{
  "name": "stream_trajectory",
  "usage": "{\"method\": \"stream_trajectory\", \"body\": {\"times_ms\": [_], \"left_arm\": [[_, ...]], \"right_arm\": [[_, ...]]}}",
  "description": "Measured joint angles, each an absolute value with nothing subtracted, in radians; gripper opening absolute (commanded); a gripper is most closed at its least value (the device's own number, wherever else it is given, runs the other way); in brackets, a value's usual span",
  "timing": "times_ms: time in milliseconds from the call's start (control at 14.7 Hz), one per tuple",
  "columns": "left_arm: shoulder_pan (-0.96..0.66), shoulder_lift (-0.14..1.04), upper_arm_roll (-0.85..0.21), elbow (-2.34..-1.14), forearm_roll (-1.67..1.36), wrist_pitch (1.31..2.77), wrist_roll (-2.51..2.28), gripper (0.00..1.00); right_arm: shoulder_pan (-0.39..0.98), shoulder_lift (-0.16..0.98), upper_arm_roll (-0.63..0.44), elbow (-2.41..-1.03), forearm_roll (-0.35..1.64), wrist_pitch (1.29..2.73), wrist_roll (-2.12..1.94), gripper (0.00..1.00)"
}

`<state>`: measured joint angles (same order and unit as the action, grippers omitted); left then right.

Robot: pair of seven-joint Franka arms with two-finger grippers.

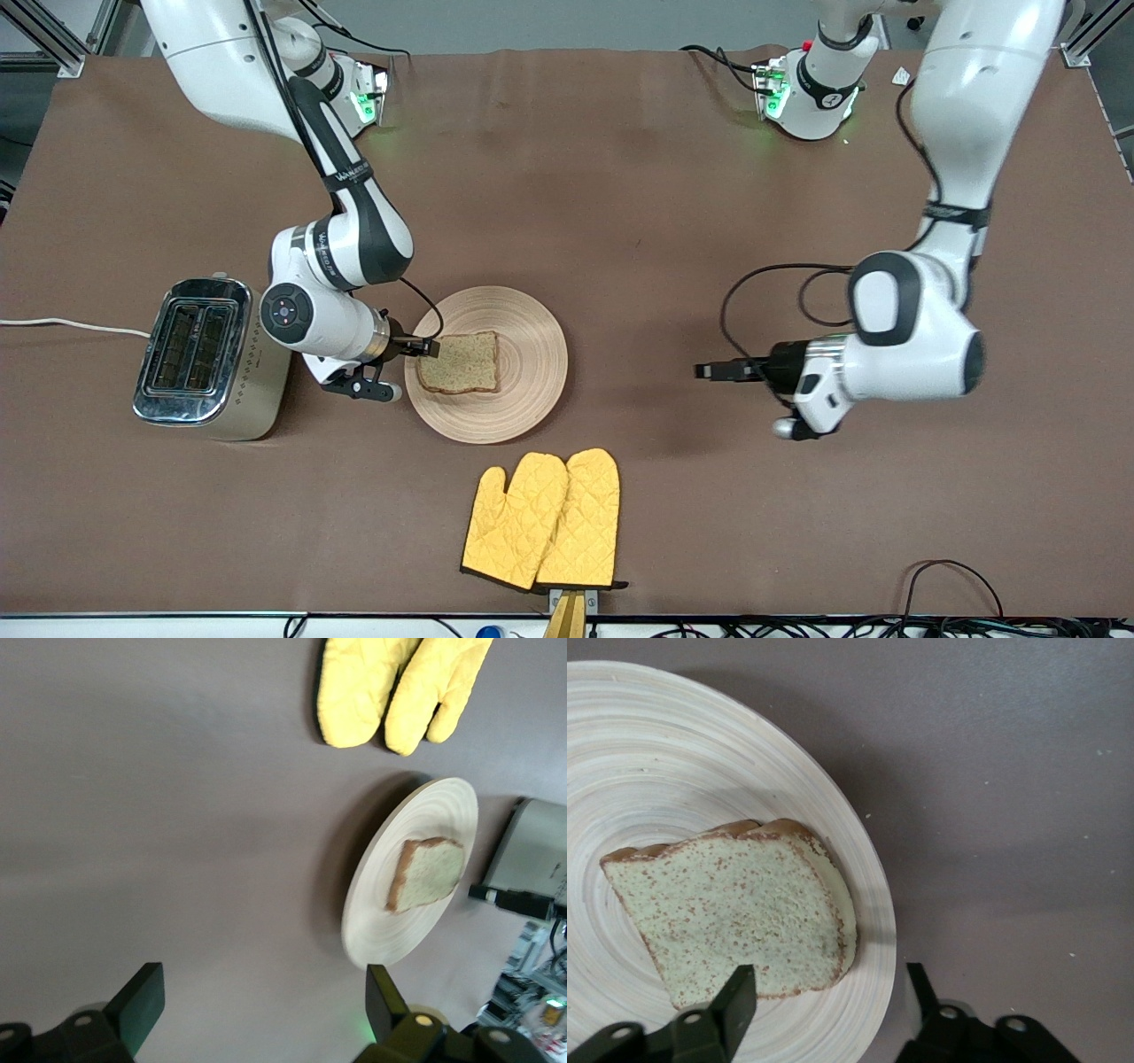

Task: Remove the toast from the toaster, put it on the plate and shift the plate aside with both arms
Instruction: 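Grasp the plate rim with the left gripper while the right gripper withdraws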

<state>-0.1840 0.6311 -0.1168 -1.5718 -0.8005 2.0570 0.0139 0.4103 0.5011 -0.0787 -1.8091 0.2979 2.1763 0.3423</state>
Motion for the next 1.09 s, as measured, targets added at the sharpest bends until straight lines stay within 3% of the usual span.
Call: {"method": "stream_trajectory", "body": {"times_ms": [545, 1089], "left_arm": [[-0.458, 0.794, -0.122, -1.532, -1.127, 2.317, 0.014, 1.00], [-0.527, 0.910, -0.121, -1.448, -1.148, 2.403, 0.046, 0.97]], "right_arm": [[0.257, 0.328, -0.127, -1.742, 0.252, 2.007, 0.315, 1.00], [0.057, 0.168, -0.136, -1.590, 0.126, 1.725, 0.107, 1.00]]}}
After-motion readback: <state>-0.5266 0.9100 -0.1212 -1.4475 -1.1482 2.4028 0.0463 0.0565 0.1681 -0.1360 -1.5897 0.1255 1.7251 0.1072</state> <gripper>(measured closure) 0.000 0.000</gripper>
